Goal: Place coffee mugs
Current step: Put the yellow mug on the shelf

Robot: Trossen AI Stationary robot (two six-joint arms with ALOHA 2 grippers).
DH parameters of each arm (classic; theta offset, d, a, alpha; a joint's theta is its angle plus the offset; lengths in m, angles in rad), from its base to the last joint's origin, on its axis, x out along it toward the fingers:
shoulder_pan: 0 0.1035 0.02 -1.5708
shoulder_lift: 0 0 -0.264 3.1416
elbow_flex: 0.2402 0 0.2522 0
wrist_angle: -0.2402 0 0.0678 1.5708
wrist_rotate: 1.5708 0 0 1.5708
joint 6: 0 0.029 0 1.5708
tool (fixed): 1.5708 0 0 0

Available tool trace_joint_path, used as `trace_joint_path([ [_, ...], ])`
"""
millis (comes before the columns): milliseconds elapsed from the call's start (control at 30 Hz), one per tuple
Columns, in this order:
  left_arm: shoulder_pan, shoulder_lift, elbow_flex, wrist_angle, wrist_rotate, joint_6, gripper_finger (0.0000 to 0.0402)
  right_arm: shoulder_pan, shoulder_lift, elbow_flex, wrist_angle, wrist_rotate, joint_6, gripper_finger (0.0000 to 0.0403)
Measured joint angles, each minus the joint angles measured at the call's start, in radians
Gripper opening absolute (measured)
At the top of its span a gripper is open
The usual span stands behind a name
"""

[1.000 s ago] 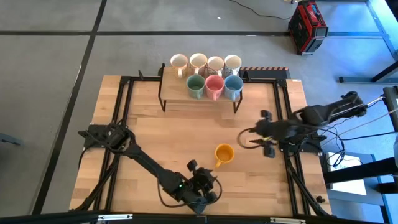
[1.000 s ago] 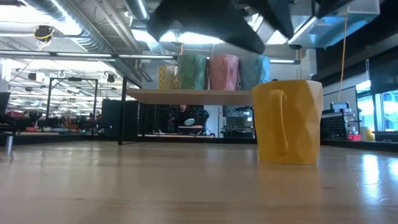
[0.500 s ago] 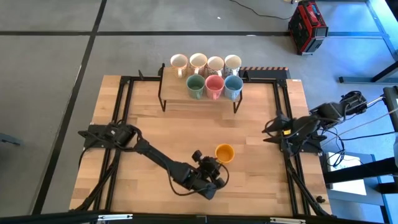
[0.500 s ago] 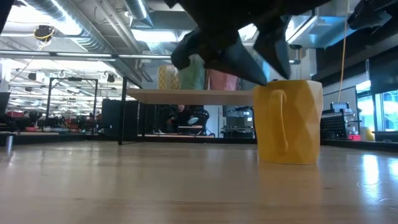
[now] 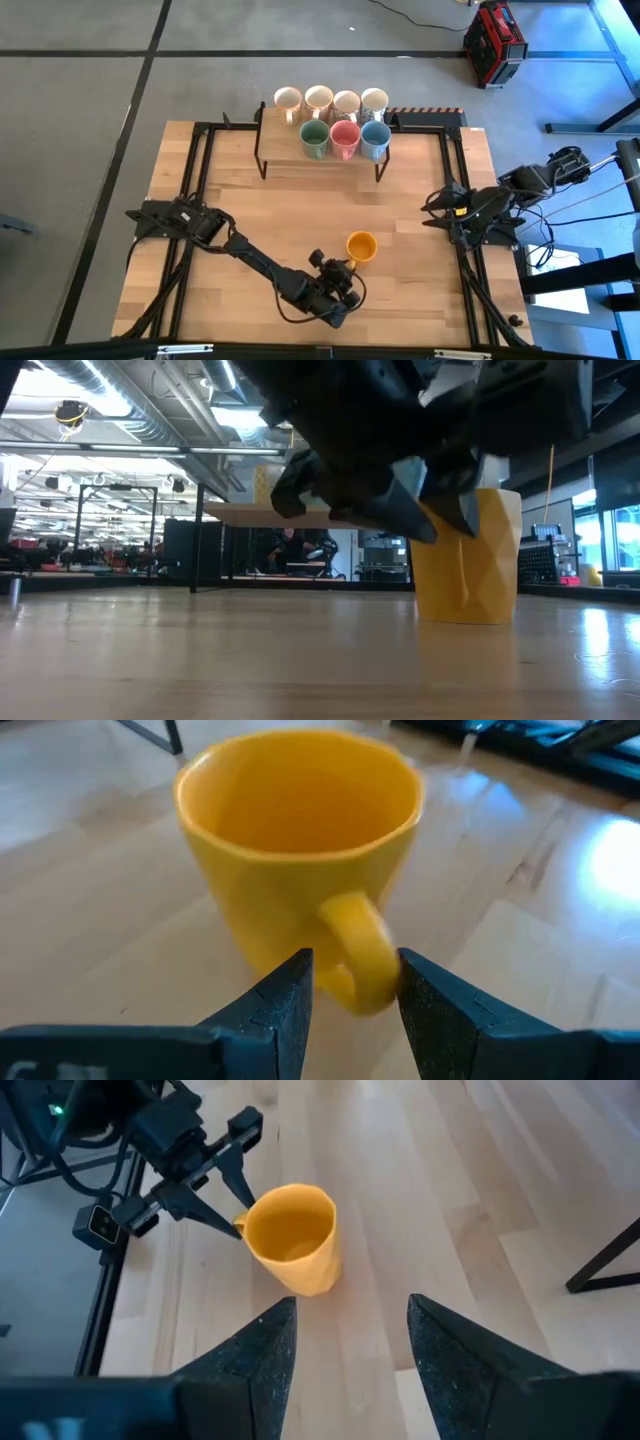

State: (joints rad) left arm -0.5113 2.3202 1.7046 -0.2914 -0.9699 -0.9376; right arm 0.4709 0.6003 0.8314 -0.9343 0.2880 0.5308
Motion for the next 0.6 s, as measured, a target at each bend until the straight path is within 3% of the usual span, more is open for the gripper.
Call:
trace_joint_path([
  [233, 0.025, 0.000, 0.000, -0.007, -0.011, 0.002, 0.0120, 0.000, 0.000, 0.000, 0.001, 0.012, 0.015, 0.0179],
  [433, 0.033, 0.000, 0.000, -0.007, 0.041, 0.007, 0.0042, 0.000, 0.000, 0.000, 0.001, 0.011, 0.015, 0.0179],
  [600, 0.031, -0.001, 0.000, -0.003, 0.031, 0.003, 0.0041, 0.000, 0.000, 0.000, -0.004, 0.011, 0.011, 0.0179],
])
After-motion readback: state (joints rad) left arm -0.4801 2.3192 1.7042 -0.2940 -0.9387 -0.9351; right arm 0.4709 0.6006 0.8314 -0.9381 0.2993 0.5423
